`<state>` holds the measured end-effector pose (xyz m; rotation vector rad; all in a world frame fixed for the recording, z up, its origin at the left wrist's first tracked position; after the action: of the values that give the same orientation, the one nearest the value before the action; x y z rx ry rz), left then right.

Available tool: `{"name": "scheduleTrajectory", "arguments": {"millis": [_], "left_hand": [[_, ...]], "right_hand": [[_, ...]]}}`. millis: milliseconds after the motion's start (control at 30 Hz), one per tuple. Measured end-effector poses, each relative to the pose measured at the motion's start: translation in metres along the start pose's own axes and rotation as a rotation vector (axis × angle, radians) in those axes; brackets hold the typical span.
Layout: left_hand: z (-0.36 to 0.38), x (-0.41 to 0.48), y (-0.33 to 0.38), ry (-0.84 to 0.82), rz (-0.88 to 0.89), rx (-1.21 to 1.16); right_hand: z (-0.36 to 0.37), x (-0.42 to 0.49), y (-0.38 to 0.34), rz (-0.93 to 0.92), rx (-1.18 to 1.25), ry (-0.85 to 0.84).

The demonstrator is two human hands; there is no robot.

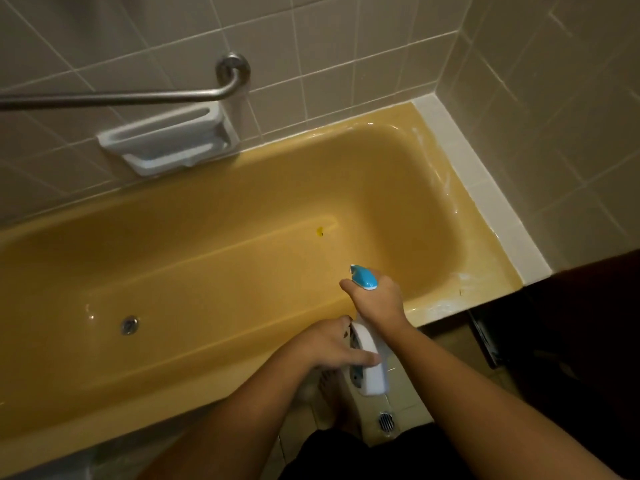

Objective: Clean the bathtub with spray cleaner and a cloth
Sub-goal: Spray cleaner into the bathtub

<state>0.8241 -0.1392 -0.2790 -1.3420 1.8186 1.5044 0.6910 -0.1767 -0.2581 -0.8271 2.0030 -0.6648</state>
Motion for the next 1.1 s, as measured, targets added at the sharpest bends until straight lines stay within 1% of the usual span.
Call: {"name": "scheduleTrajectory", "arguments": {"millis": [133,400,600,733,833,933,1100], "left_hand": [[0.003,-0.001,-0.002,-0.021,0.014,-0.002],[0.017,-0.005,-0.003,-0.054,0.029,0.033],[0.023,-0.01,0.0,-0.066,0.044,0.097],[0.026,-0.012,0.002,-0.064,0.046,0.132],[0.028,-0.015,0.004,-0.07,0.043,0.128],[0.028,-0.017,0.004,-0.045,0.043,0.106],[0.034,-0.024,0.003,-0.007,0.033,0.053]], "right_hand": [[0.003,-0.004,0.003,0.004,-0.047,0.013],[0.0,-0.02,0.012,-0.115,-0.043,0.054],[-0.006,-0.025,0.027,-0.069,-0.006,0.084],[-0.003,-0.029,0.036,-0.028,0.01,0.059],[-0.005,-0.033,0.034,-0.064,0.03,0.07],[-0.006,-0.037,0.039,-0.011,0.06,0.061],[-0.001,-0.043,0.036,-0.103,0.101,0.008]]}}
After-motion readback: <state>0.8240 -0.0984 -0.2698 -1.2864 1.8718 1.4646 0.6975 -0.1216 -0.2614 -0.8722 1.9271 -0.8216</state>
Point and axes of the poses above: each hand's wrist, its own x-axis towards the middle knuckle, its own z-axis out of the palm, y = z × x, the point moved 10 cm from there along x, towards the middle knuckle, and after that the axes turned 3 degrees about x, right-handed, at the moved point
